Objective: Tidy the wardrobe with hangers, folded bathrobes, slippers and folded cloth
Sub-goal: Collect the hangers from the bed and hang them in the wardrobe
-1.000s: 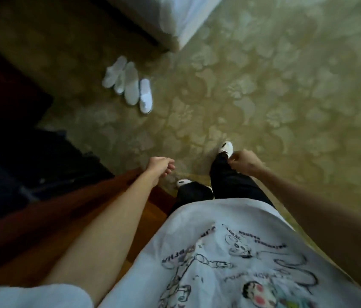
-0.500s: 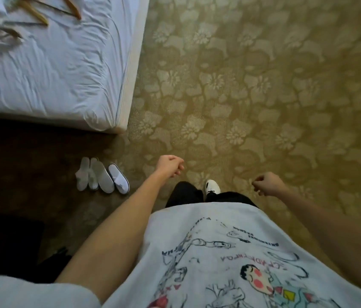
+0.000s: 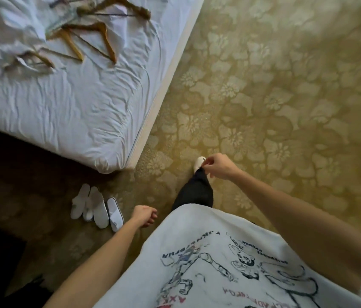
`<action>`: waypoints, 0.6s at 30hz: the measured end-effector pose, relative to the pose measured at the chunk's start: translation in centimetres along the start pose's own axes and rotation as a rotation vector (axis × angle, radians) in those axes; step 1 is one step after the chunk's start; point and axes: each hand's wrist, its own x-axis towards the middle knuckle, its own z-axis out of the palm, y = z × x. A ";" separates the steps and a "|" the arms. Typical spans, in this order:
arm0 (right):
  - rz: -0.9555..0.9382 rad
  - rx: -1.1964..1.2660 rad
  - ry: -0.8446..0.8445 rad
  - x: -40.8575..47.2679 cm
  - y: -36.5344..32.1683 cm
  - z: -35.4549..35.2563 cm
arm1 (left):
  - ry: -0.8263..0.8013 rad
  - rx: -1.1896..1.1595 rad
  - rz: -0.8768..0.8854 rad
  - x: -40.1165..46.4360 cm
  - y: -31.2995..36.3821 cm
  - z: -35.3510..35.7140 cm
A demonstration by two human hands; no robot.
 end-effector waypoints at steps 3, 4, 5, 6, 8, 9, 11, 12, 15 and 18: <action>0.047 -0.064 0.001 4.3 -1.8 -6.2 | 0.021 -0.032 -0.029 1.5 7.9 -1.9; 0.068 -0.080 0.006 5.5 -1.9 -8.3 | 0.021 -0.031 0.002 1.7 11.2 -2.4; 0.092 -0.084 0.015 6.5 -1.9 -10.5 | 0.018 -0.022 0.040 1.6 14.7 -2.7; 0.119 -0.082 0.029 7.3 -1.6 -12.6 | 0.012 -0.012 0.080 1.3 18.3 -2.8; 0.172 -0.079 0.077 8.5 -0.5 -16.4 | -0.035 0.007 0.163 0.9 25.3 -2.4; 0.203 -0.079 0.100 9.1 0.3 -18.3 | -0.077 0.019 0.207 0.6 28.9 -2.1; 0.295 -0.055 0.124 10.5 2.0 -21.8 | -0.136 0.028 0.297 0.7 36.0 -1.4; 0.341 -0.038 0.129 11.2 2.7 -23.6 | -0.156 0.049 0.337 1.0 39.4 -1.0; 0.461 -0.020 0.125 14.2 5.2 -28.7 | -0.216 0.126 0.404 1.9 48.9 0.1; 0.503 -0.009 0.131 18.3 5.7 -34.0 | -0.225 0.159 0.404 3.4 56.5 -0.1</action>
